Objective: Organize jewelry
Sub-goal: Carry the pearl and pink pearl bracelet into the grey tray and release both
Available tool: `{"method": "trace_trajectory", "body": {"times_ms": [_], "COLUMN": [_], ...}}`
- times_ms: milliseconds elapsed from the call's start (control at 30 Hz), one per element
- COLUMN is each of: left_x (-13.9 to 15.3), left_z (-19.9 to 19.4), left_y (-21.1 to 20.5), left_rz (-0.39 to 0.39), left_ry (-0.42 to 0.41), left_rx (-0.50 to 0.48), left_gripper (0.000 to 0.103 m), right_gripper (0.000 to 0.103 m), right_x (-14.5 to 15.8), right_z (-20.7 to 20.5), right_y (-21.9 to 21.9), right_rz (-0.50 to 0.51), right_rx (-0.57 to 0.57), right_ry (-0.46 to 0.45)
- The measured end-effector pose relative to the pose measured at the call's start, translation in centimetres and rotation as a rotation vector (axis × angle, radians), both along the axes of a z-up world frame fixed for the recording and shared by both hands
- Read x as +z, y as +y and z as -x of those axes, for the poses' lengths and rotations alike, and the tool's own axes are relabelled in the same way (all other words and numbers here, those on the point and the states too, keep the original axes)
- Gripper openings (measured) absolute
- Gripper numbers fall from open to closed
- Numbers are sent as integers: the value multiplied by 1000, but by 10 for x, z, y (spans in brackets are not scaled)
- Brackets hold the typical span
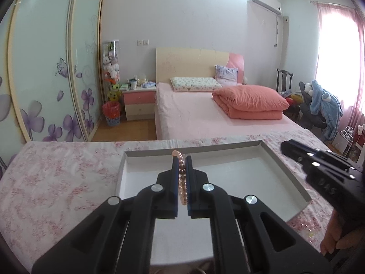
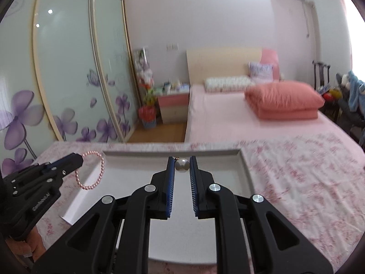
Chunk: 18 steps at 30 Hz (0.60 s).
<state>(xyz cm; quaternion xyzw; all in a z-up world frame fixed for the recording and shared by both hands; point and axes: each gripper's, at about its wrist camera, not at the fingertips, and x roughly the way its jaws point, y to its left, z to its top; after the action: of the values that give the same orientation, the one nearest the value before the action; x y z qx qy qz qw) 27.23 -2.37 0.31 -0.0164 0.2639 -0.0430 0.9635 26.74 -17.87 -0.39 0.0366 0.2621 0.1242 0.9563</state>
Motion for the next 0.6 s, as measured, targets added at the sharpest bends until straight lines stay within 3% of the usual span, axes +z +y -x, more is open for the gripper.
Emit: {"method": "trace_trajectory", "body": {"times_ms": [300, 400, 600], "left_x": [-20, -20, -14], "left_z": [-37, -40, -34], "left_y": [-1, 4, 20], "left_rz": [22, 41, 60], "left_ry": [66, 72, 65], "left_rx": [-8, 9, 44], "left_gripper": [8, 18, 19], "right_gripper": [19, 35, 35], "right_x": [-16, -11, -3], "right_z": [-29, -26, -21], "right_y": [10, 4, -8], "right_rz": [-16, -22, -37], "right_rx": [31, 27, -5], "right_ry": [125, 113, 86]}}
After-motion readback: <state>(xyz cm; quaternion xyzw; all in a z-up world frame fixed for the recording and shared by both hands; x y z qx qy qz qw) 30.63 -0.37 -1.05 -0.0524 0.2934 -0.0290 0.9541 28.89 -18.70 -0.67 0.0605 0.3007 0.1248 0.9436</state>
